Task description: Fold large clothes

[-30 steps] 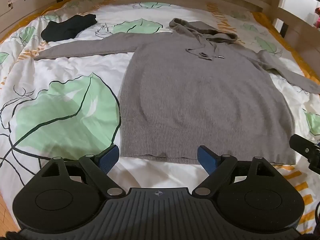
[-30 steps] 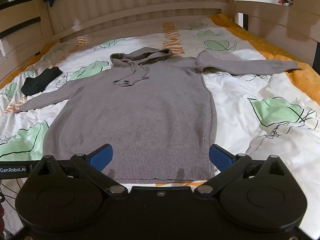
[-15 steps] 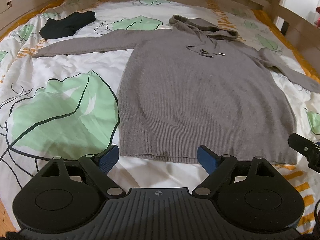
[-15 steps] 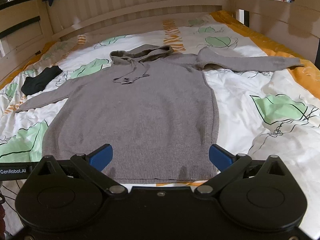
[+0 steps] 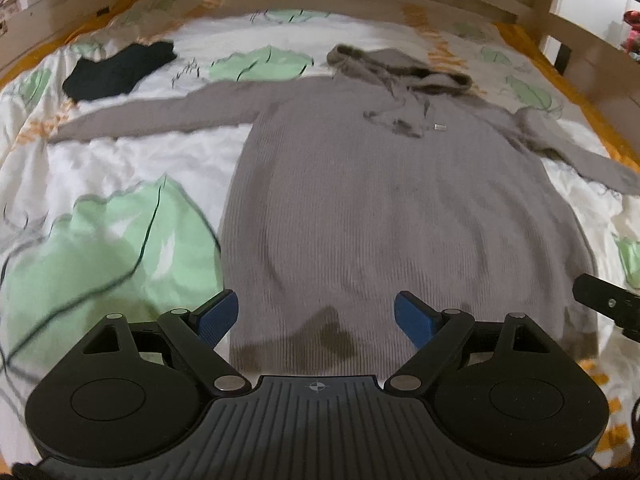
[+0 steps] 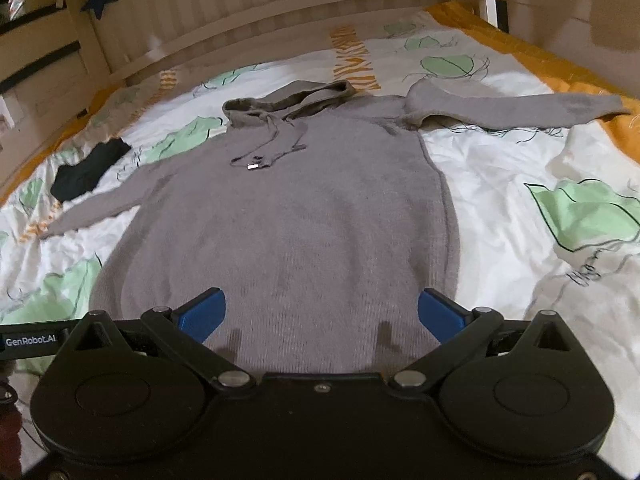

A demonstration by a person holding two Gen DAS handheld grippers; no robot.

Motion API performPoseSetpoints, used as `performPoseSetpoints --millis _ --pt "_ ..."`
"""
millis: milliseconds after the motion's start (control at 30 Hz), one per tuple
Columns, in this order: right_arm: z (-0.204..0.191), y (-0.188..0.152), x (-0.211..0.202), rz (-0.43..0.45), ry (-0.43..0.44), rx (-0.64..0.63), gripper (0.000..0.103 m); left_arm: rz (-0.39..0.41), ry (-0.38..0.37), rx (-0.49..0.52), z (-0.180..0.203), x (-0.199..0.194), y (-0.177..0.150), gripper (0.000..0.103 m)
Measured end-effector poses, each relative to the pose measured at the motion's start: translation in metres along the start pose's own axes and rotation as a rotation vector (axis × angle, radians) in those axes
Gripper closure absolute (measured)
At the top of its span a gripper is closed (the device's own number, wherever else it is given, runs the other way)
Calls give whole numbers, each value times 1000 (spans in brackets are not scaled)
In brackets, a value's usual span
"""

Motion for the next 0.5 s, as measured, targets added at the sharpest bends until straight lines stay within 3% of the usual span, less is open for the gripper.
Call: performPoseSetpoints --millis 133,267,333,500 --pt "5 19 12 6 53 34 1 45 -7 21 3 8 26 18" --pt "20 41 29 -7 54 60 1 92 -13 60 7 21 53 18" --pt "27 58 33 28 82 109 1 113 -22 79 11 28 66 18" --pt "65 95 59 10 51 160 1 138 -49 95 18 54 98 18"
Point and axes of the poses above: each gripper's, at about its wrist camera, not at the fingertips, and x roughly the way its jaws point, z to its right, y to its top, the point moved 10 cm from there along x, roughly the way its jaws point, and after that the axes turned 12 degrees about -y, right-handed, at the moved point
